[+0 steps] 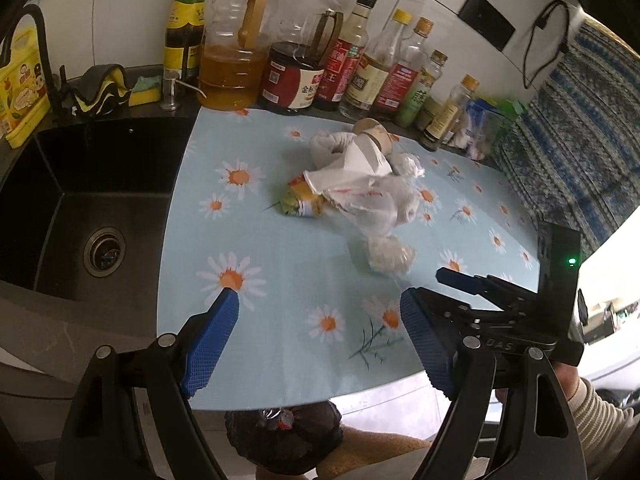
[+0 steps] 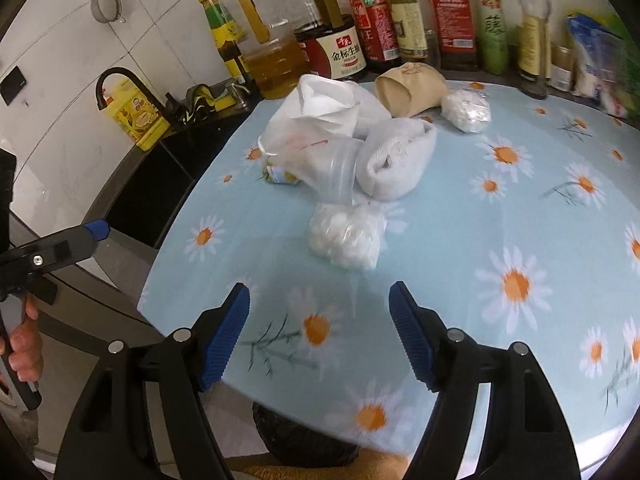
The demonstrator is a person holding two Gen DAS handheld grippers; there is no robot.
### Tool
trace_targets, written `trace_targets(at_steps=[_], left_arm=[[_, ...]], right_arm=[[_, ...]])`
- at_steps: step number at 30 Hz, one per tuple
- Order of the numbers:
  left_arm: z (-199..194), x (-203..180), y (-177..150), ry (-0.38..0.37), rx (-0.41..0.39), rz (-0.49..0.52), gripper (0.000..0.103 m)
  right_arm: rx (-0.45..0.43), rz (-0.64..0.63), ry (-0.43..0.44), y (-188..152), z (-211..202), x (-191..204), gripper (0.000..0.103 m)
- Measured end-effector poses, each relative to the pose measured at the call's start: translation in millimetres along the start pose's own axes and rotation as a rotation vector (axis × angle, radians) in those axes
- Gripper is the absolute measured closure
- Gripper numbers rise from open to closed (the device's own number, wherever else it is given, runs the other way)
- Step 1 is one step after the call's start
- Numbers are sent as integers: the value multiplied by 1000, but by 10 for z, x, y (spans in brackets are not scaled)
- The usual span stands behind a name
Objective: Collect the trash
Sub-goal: 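Raise both tools back up to the table, then grasp the plastic bag of tissues with the right tool while the left tool grasps the white paper cup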
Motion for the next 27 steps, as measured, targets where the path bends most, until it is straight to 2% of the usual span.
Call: trace_targets(at_steps=[8, 14, 15, 16, 17, 20, 27], left_arm=[[111, 1, 165, 51, 12, -45, 22], [191, 4, 238, 77, 30, -60, 22], [201, 3, 245, 80, 32, -60, 22], [218, -3, 249, 83, 37, -58, 22], [234, -13, 254, 84, 42, -53, 22], [277, -45, 283, 84, 49, -40, 22], [441, -124, 384, 66, 69, -10, 22]], right_arm=[[65, -3, 63, 267, 364, -132, 31], [96, -34, 69, 316, 534, -140, 31], [99, -37, 67, 314, 558, -144, 34], [92, -48, 54, 321, 567, -153, 44], [81, -59, 42, 333, 564, -157, 45], [69, -88, 28, 332, 539, -155, 47], [56, -50, 36, 298, 381, -268, 47]])
Point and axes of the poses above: each gripper's, at about its wrist camera, not at the fingertips, and z roughly the way its jaws point, x to its left, y to its top, the point moved 10 cm from there along z, roughly the way its jaws point, and after that the axes turned 12 degrees about z, right-handed, at the moved point
